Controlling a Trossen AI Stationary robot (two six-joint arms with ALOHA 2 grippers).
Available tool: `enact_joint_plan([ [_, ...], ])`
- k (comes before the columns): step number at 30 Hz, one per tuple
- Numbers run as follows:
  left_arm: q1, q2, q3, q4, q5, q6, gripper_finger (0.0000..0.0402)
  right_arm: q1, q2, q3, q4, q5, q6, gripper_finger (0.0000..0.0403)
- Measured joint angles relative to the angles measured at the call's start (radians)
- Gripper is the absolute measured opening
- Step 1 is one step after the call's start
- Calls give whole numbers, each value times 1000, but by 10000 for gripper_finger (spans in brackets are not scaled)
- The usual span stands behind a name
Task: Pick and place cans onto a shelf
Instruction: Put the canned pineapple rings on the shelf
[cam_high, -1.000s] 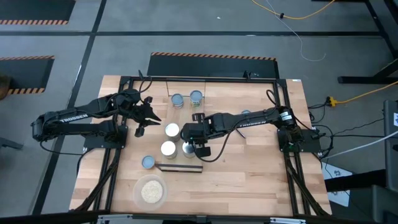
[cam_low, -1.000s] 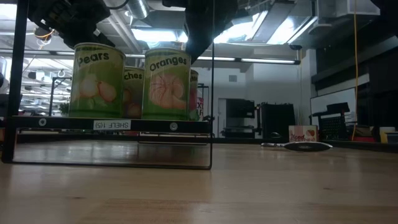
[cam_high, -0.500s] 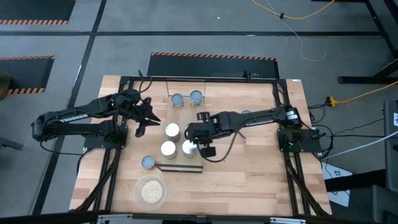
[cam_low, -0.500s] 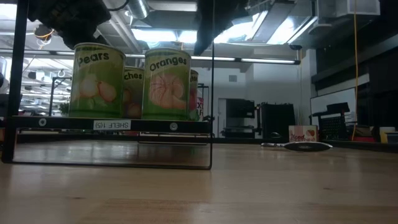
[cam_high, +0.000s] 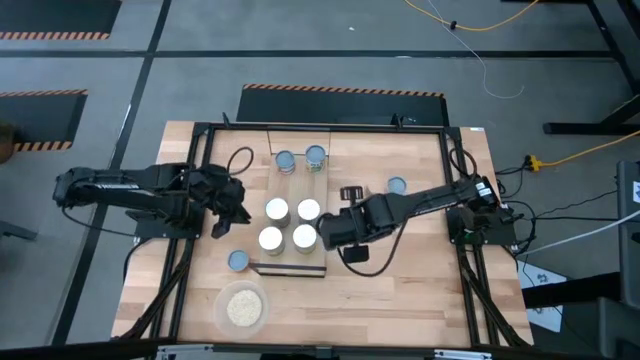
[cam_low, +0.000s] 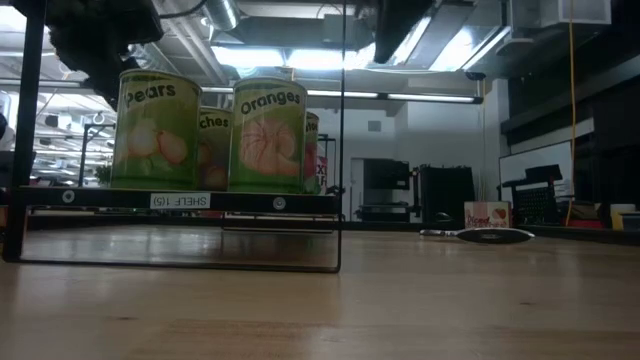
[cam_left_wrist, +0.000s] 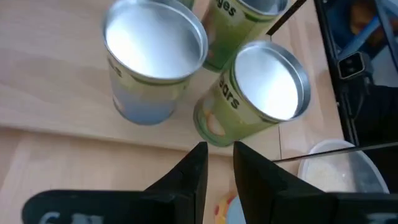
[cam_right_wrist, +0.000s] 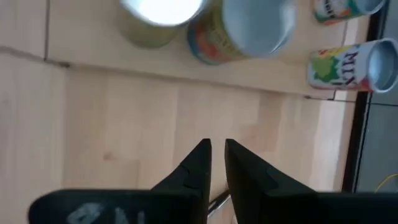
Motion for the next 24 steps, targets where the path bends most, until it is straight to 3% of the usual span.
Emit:
enact_joint_plan([
  [11, -342, 81, 0, 0, -230, -226, 70, 24, -27, -62, -67, 58, 55, 52],
  [18, -517, 199, 1, -8, -311, -366, 70, 23, -194, -358, 69, 81, 147, 52],
  [24, -579, 306, 1, -36, -368, -430, 70, 20, -354, -588, 233, 53, 187, 52],
])
